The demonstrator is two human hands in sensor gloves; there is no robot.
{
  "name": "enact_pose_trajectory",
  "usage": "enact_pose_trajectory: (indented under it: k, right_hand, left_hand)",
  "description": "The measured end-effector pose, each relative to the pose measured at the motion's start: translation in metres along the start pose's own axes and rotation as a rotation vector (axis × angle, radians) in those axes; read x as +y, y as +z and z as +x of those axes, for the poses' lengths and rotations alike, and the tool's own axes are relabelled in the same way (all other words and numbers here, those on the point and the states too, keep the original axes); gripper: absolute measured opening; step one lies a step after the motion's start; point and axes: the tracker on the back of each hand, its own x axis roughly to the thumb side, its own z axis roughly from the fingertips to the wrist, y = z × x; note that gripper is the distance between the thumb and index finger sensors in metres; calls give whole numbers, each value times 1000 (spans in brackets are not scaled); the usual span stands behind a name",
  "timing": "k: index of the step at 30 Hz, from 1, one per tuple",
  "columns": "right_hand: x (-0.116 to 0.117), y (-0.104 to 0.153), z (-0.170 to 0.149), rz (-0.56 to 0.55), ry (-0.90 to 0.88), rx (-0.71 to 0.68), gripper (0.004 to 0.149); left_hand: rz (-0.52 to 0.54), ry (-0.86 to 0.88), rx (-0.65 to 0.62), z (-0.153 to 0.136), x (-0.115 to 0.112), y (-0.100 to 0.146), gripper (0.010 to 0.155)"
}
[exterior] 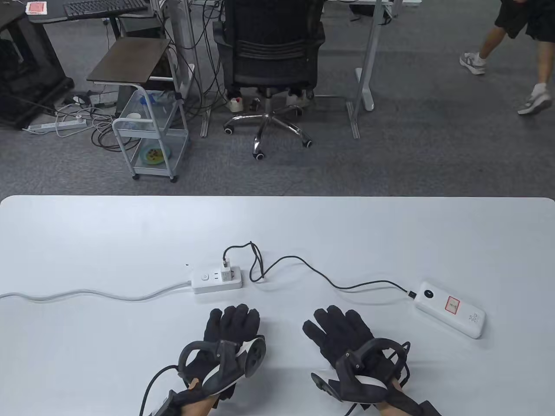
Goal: Unplug the charger and disconnect the battery pack
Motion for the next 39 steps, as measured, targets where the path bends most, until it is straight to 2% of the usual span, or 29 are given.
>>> enact_pose_trajectory:
  k: [5,8,17,22,29,35,39]
  right_hand:
    - [20,-1,-4,99,-154,39,61]
    - [27,-4,-1,151,-144,33,62]
    - [25,-4,10,127,-93,-26,64]
    - [31,-3,13,154,-93,-29,64]
    - [37,-3,20,176,-48,-53,63]
    - [36,-4,22,179,-50,-60,63]
    - [36,-5,22,177,-49,-63,63]
  left_hand:
    - [39,-54,-15,-3,-1,4,62]
    - [35,-20,-34,-6,-4,3,62]
    - [-3,-109,-73,0,-21,1,62]
    - [33,-124,-60,-1,-17,2,58]
    - [83,-59,-40,-7,-3,4,59]
    - [66,-67,-53,-5,-6,4,59]
    - [39,37,-54,-11,-4,2,60]
